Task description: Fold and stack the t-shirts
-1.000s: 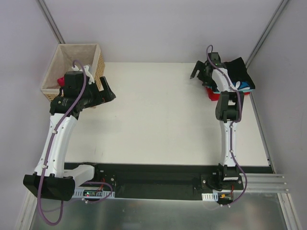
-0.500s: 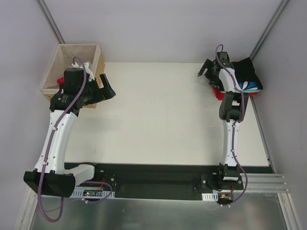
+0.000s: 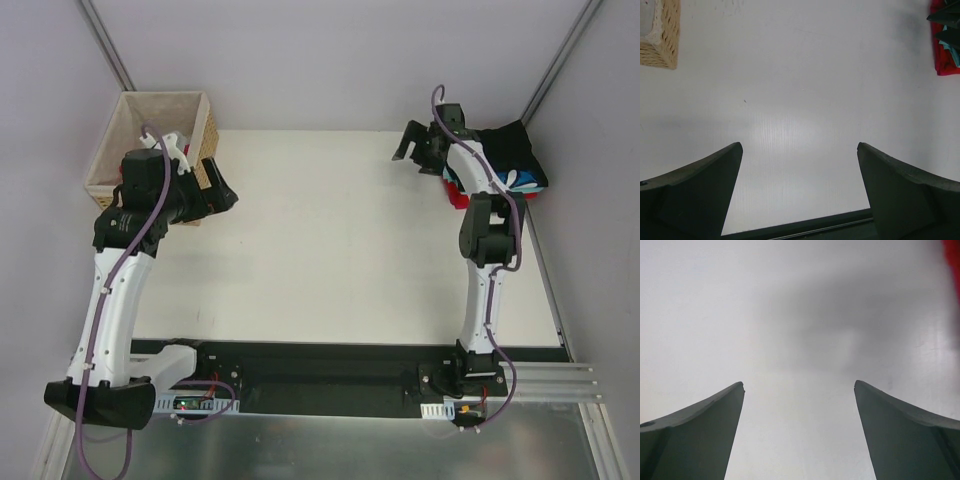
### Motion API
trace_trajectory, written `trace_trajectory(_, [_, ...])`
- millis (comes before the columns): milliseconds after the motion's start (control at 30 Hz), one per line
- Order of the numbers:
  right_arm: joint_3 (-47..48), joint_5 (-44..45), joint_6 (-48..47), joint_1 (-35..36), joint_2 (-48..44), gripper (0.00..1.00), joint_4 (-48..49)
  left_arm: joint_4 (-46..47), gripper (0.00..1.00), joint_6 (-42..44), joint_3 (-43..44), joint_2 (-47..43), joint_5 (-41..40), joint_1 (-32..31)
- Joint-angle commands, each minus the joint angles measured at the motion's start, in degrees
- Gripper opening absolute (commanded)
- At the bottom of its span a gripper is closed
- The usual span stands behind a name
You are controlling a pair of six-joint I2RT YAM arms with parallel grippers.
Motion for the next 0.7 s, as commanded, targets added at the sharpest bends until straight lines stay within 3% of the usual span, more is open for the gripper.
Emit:
trace_trajectory(0, [-2.1,-1.2,-4.9,4.2,-14.7,0.96,-1.5,-0.3,0.99,-1.1,-1.5,-4.9,1.7,-0.6])
trace_trajectory(267, [-28.9,14.3,-12.7,5.2,-38.4,0.96,-1.2,0.4,0.99,-3.1,-4.7,-8.7,4.7,-0.6])
trace_trajectory(400, [-34.0,18.7,-12.8,5.1,-43.8,0.96,-1.5,1.0,0.99,-3.2,-7.1,-9.9,5.6,-0.6])
trace_trajectory(667, [-43.7,17.9,-9.7,0.4,-46.8,0.96,0.2,1.5,0.99,-3.0,-10.0,-11.3,6.6,-0.6])
